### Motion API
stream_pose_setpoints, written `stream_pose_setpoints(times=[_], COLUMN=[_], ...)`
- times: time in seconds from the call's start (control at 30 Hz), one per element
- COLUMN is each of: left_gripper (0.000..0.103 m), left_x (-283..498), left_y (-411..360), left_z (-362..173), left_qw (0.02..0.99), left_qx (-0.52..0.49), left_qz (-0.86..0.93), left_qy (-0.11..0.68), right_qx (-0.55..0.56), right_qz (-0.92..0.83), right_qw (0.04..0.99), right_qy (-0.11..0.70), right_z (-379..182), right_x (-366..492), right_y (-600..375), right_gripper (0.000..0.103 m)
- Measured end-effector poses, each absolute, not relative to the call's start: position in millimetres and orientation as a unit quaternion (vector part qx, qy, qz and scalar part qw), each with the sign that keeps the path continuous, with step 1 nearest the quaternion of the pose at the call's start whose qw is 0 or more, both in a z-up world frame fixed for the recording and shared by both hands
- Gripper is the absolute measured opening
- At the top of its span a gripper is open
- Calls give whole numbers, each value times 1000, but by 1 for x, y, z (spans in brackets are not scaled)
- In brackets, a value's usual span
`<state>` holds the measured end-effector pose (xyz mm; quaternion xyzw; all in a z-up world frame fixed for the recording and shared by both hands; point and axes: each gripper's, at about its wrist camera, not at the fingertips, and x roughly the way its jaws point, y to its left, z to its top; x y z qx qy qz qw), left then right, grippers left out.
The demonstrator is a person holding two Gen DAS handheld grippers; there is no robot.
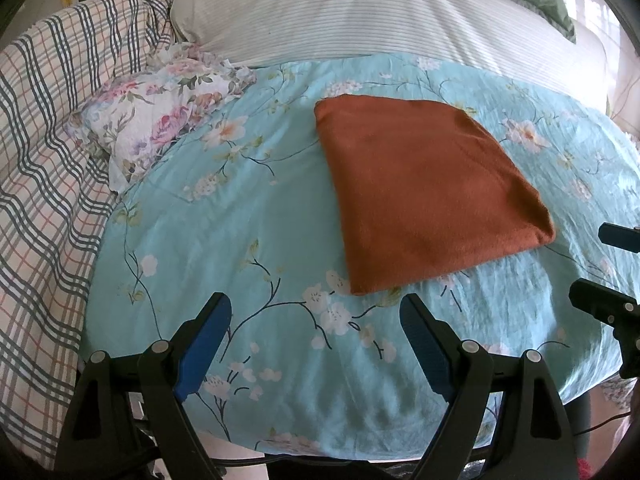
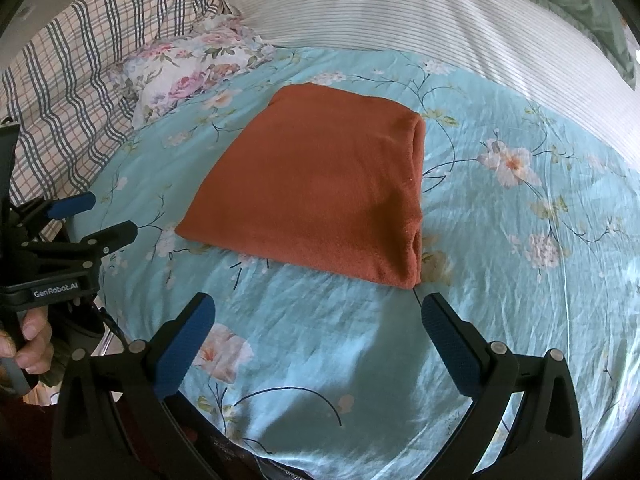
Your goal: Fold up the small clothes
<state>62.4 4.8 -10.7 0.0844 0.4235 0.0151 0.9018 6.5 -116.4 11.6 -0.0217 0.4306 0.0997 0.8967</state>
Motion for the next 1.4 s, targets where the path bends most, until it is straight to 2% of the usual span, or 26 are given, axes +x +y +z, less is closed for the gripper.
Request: stream_pose_setpoints(times=[0.77,1.4], left_gripper=[87,87], left_x=[75,113], left_y=[-2,-5], left_z=[-8,-6], left_qw=[901,906], left_qx=[91,88], left_qz=[10,22], left_qy=[423,412], right_qx=[-17,-8], right_qz=[104,100], right_qw=[898,903], right_qy=[428,419], right_z=[13,16], right_x=[17,60], right_y=[-123,-143], right_gripper=[103,103])
